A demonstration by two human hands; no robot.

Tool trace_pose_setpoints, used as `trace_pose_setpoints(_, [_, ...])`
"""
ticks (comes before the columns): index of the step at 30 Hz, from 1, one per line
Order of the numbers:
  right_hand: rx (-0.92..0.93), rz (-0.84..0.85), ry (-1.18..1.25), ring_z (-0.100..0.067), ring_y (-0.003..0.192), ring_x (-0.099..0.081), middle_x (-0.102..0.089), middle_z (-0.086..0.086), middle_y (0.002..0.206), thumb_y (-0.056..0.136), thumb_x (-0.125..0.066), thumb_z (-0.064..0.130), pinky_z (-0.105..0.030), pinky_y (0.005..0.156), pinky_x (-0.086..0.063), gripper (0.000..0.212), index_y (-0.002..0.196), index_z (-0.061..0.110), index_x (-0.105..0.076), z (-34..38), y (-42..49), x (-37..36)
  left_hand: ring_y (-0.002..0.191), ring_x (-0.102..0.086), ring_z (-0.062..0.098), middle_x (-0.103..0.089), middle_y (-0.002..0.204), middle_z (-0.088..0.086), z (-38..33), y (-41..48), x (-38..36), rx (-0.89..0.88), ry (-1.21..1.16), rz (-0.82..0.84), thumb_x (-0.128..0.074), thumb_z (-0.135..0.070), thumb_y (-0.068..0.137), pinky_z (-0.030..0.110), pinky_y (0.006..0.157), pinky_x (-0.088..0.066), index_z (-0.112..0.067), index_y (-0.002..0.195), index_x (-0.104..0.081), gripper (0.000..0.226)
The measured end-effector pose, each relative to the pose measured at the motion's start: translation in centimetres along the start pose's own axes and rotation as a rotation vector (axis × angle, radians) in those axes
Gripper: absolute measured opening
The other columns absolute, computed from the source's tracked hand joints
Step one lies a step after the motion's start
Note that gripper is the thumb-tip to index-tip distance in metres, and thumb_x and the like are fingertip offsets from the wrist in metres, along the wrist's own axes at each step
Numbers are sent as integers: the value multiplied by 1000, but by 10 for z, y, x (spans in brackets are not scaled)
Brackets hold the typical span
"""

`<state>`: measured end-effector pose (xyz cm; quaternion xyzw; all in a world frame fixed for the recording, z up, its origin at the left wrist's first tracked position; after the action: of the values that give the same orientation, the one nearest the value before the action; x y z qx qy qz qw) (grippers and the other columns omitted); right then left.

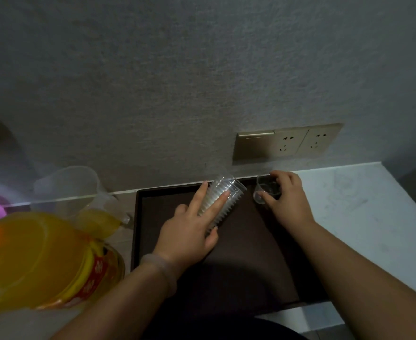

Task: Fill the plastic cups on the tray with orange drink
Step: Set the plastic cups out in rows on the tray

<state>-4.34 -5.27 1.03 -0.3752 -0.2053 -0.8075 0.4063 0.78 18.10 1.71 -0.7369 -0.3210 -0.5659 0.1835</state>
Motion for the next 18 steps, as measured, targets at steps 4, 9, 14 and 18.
trace_pose_setpoints(4, [9, 15, -10, -25, 120, -50, -38, -7, 139, 85, -72, 23, -32, 98, -41, 57, 137, 20, -48, 0, 2, 0, 114, -43, 25, 17, 158, -11, -1, -7, -2, 31, -4, 44, -47, -47, 88, 30, 68, -45, -62, 131, 24, 84])
trace_pose_setpoints(9, [24, 18, -42, -24, 124, -46, -36, -6, 141, 85, -71, 23, -32, 100, -40, 54, 135, 20, -50, -3, 1, -2, 118, -40, 24, 19, 157, -11, 3, -12, -1, 75, -5, 57, -45, -48, 90, 31, 74, -46, -58, 132, 25, 83])
trace_pose_setpoints(14, [7, -15, -41, -25, 124, -47, -36, -6, 143, 88, -68, 18, -33, 100, -41, 50, 135, 18, -49, -5, 5, -1, 115, -45, 27, 12, 158, -9, 6, -11, -1, 61, -3, 21, -47, -48, 87, 33, 70, -49, -60, 132, 21, 82])
trace_pose_setpoints(18, [9, -2, -59, -25, 128, -44, -33, -6, 147, 88, -68, 20, -34, 102, -40, 53, 137, 19, -48, -5, 9, -1, 109, -49, 29, 5, 159, -8, 7, -10, -2, 41, -19, -16, -47, -49, 83, 35, 66, -50, -61, 135, 16, 82])
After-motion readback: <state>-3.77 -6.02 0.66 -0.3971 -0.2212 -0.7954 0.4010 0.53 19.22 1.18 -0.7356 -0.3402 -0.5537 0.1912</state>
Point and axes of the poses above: each hand's wrist, its own y-axis towards the middle knuckle, its own x-axis out of the back of the hand, z = x × y, the point moved 1 cm from there along y, towards the middle knuckle
